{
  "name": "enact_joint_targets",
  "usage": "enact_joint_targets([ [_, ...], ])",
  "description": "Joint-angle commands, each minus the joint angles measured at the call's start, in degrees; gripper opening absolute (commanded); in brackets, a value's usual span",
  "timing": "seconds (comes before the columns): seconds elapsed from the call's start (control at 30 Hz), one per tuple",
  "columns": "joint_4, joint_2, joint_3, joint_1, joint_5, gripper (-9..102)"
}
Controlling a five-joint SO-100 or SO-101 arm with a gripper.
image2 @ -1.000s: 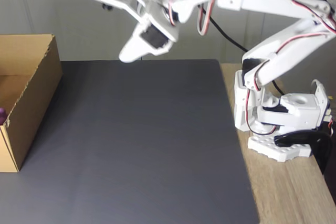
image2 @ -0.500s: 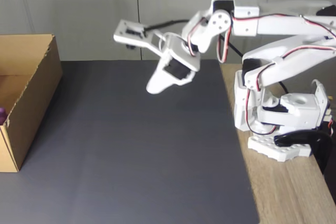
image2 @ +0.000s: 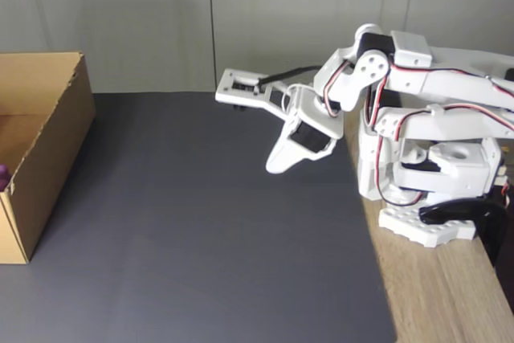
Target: Grasp a ball and put it in the box.
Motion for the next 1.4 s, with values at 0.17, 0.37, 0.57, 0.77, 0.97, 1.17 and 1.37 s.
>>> enact_joint_targets([
  [0.17,0.8,1.8,1.1,-1.9,-0.7,0],
  [0.37,4.2,1.8,2.5,-2.4,-0.3,0],
  [0.57,7.9,1.8,3.4,-5.2,-1.6,0],
  [0.77,9.6,1.8,4.7,-7.8,-3.1,0],
  [0.97,10.1,1.8,6.2,-7.8,-4.9,0],
  [1.17,9.5,2.0,6.9,-7.6,-5.1,0],
  [1.37,9.7,2.0,6.9,-6.9,-5.2,0],
])
